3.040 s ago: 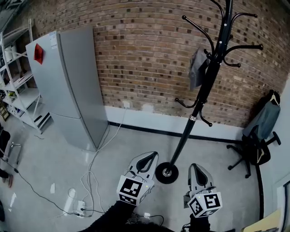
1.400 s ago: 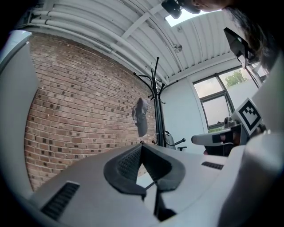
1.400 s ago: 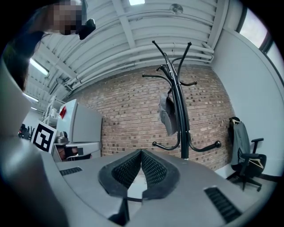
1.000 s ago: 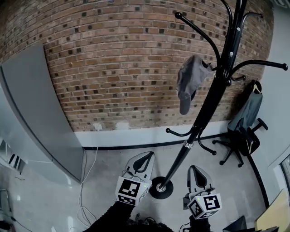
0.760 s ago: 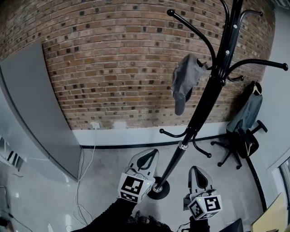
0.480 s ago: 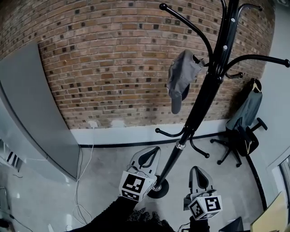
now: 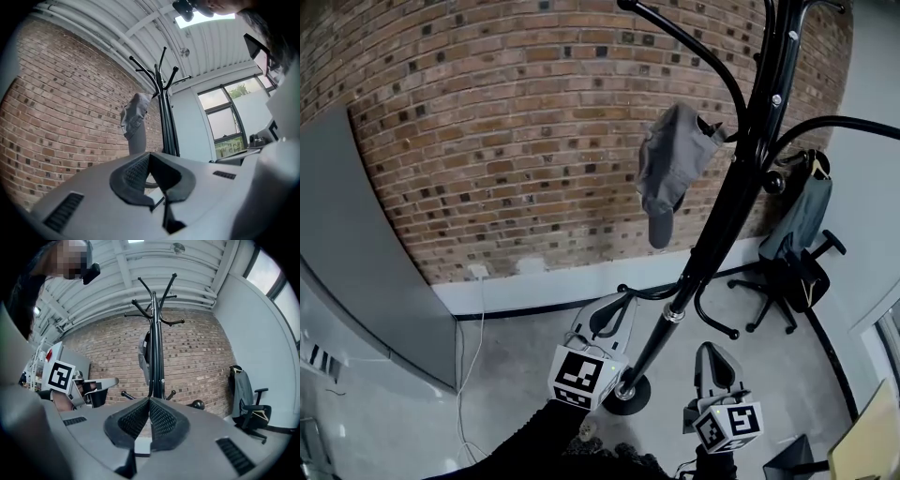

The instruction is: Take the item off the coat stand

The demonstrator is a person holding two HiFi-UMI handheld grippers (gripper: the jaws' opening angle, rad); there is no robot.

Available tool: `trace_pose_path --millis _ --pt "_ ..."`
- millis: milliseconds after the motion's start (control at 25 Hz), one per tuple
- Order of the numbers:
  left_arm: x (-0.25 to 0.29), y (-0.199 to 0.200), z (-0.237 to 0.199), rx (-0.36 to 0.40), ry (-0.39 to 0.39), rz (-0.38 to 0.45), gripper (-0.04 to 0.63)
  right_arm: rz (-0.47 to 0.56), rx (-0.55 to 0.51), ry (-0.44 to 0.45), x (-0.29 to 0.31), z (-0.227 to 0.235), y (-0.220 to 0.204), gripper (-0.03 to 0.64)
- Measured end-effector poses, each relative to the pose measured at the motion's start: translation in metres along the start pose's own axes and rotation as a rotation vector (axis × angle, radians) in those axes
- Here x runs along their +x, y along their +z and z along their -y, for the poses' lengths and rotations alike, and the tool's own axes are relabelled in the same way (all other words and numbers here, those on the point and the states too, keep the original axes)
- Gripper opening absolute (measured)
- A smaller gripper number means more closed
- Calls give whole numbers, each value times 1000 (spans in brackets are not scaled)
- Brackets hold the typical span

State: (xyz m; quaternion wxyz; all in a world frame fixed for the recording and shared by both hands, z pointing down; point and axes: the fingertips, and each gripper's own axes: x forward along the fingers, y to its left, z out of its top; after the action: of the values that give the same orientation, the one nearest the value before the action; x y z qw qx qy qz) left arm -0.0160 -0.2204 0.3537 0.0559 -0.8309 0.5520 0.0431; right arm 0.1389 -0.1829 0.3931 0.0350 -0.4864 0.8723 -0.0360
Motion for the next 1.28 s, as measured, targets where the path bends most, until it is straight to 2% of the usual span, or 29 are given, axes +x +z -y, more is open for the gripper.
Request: trace_pose_path --millis 240,600,720,840,880,1000,1040,1280 --pt "28 13 -28 23 -47 28 5 15 -3 -60 25 3 5 9" --pt "66 -2 -83 74 -31 18 5 62 34 -129 42 10 9 9" --pt "77 5 -84 93 -45 23 5 28 1 -173 44 18 4 9" --pt "86 21 -67 111 -87 54 8 26 -6 -195 47 21 5 9" --pt "90 24 -60 115 -99 60 28 27 -5 -202 48 22 5 9" --pt "101 21 -47 142 -117 29 208 29 -4 -228 48 26 4 9" --pt "104 18 -45 153 -118 12 247 29 -4 -235 48 27 4 9" --pt "111 22 -47 161 -144 -22 385 36 2 -263 45 32 4 9"
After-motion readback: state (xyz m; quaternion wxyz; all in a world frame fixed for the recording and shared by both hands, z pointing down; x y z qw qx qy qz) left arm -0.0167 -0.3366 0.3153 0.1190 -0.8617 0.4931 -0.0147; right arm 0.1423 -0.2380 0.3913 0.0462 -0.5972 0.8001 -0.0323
